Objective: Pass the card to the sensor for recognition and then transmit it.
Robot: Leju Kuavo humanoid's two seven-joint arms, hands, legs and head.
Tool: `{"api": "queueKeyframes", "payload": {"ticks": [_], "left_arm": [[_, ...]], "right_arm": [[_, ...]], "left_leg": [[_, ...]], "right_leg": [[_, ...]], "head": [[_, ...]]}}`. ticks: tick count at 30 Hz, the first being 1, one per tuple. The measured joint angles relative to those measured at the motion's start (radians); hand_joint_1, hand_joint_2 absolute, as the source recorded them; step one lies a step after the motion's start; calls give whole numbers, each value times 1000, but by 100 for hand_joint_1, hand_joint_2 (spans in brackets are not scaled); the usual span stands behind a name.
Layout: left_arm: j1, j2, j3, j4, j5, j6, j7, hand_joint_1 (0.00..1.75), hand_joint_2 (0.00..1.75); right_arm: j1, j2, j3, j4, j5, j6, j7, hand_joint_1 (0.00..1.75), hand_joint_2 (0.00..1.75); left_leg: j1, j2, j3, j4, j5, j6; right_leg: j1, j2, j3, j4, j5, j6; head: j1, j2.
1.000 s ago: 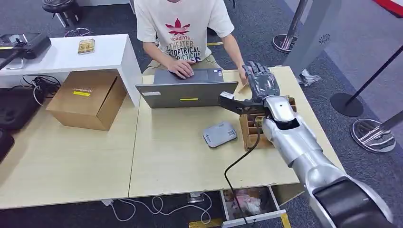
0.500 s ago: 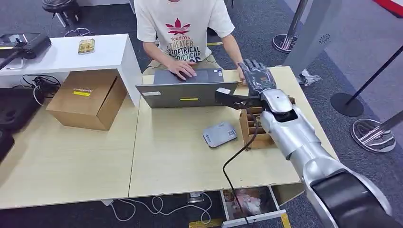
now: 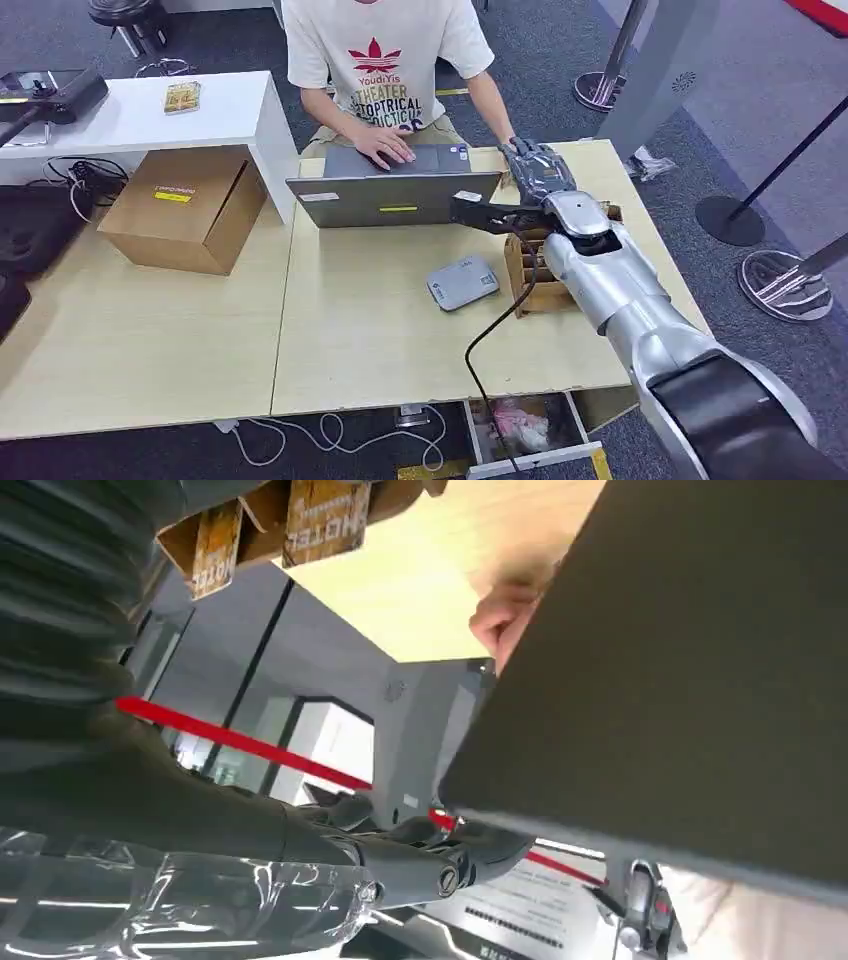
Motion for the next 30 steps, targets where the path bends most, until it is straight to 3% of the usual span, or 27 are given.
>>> {"api": "queueKeyframes", "payload": {"ticks": [30], "left_arm": [[-7, 7, 0, 0, -10, -13, -11, 0, 0]], "right_arm": [[-9, -18, 5, 80, -14, 54, 33, 0, 175]], "left_leg": [[0, 0, 0, 0, 0, 0]], "right_leg": [[0, 0, -1, 0, 0, 0]], "head": [[0, 0]]}}
